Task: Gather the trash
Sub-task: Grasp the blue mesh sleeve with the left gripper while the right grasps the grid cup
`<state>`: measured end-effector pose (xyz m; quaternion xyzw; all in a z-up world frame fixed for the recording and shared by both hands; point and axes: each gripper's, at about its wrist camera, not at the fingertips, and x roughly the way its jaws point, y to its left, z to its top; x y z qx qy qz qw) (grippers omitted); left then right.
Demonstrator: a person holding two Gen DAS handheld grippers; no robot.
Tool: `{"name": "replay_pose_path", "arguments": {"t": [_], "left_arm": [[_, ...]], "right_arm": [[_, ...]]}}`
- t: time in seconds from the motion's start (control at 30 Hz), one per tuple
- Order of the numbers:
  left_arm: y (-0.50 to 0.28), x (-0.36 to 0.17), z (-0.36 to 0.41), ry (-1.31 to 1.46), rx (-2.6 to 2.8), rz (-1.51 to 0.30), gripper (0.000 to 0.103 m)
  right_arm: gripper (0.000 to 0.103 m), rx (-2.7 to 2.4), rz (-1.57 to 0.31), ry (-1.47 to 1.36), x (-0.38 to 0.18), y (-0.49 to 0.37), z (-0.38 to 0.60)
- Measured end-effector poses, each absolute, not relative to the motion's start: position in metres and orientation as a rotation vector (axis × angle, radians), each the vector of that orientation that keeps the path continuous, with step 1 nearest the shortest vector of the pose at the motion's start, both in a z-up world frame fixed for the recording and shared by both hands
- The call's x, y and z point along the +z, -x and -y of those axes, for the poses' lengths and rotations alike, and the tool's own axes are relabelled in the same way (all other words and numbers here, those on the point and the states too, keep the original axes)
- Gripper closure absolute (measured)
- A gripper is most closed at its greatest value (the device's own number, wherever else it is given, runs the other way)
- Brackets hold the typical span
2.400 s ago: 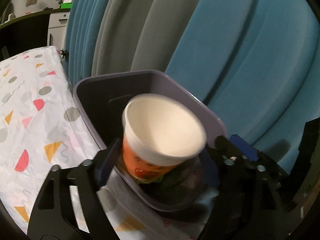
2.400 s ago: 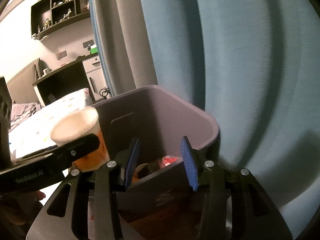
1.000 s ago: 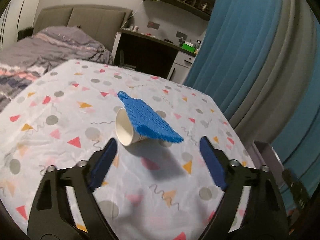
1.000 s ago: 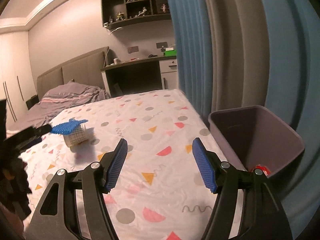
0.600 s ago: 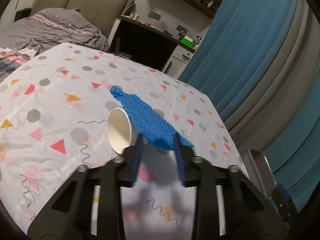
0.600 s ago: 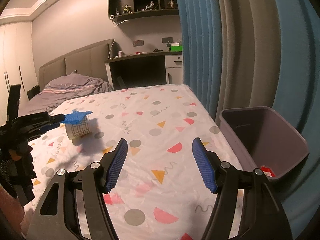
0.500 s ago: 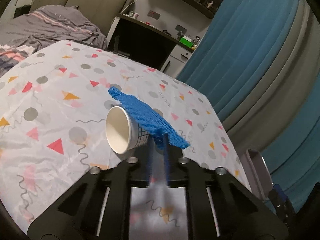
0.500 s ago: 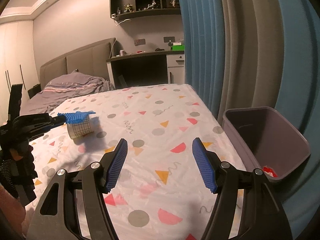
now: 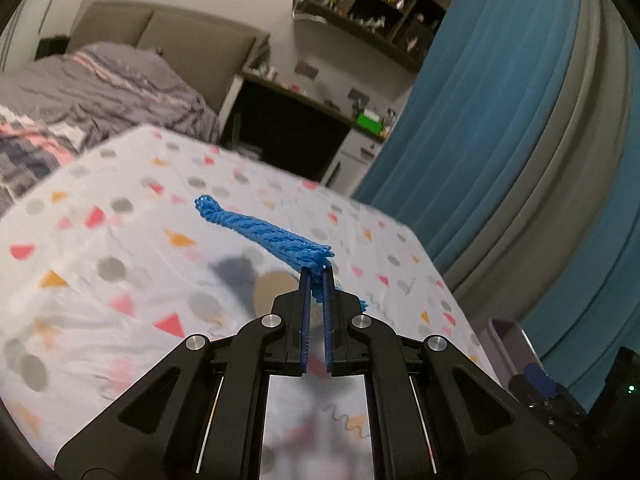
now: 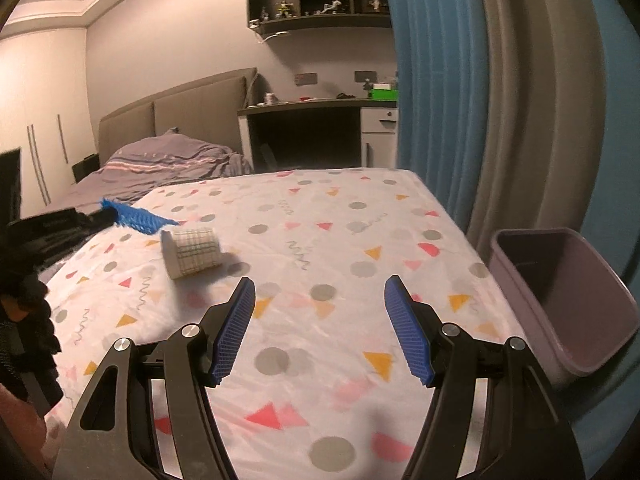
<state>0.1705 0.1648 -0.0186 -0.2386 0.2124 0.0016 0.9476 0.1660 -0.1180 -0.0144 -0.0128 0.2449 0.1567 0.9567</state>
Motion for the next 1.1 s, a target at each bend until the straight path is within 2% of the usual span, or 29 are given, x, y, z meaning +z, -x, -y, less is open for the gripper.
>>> {"name": "replay_pose_path", "arguments": {"t": [0.13, 0.23, 0.33, 0.63, 0.8, 0.97, 1.1], "left_arm": [[-0.158, -0.014, -0.176, 0.471, 0.033, -0.419, 0.099], [-0.152, -0.020, -0.183, 0.458, 0.065, -0.427, 0.099], [-0.149, -0.030, -0.194, 0.482, 0.080, -0.441, 0.099], [-0.154, -0.062, -0.210, 0.531, 0.095, -0.482, 0.099], [-0.155, -0.069, -0.210, 0.545, 0.071, -0.485, 0.099], [-0.157, -0.075, -0.212, 0.569, 0.045, -0.501, 0.099], [-0.156, -0.077, -0.211, 0.576, 0.036, -0.501, 0.099]], "right_arm": [[0.035, 0.382, -0.501, 0.029, -0.015, -0.176, 0.093], [0.024, 0.425, -0.510, 0.020, -0.018, -0.188, 0.070], [0.020, 0.472, -0.528, 0.041, -0.025, -0.203, 0.042], [0.022, 0.490, -0.571, 0.151, -0.041, -0.219, -0.033], [0.041, 0.444, -0.621, 0.176, -0.054, -0.229, -0.051], [0.071, 0.405, -0.668, 0.162, -0.062, -0.237, -0.058], [0.088, 0.365, -0.678, 0.177, -0.066, -0.238, -0.056]]}}
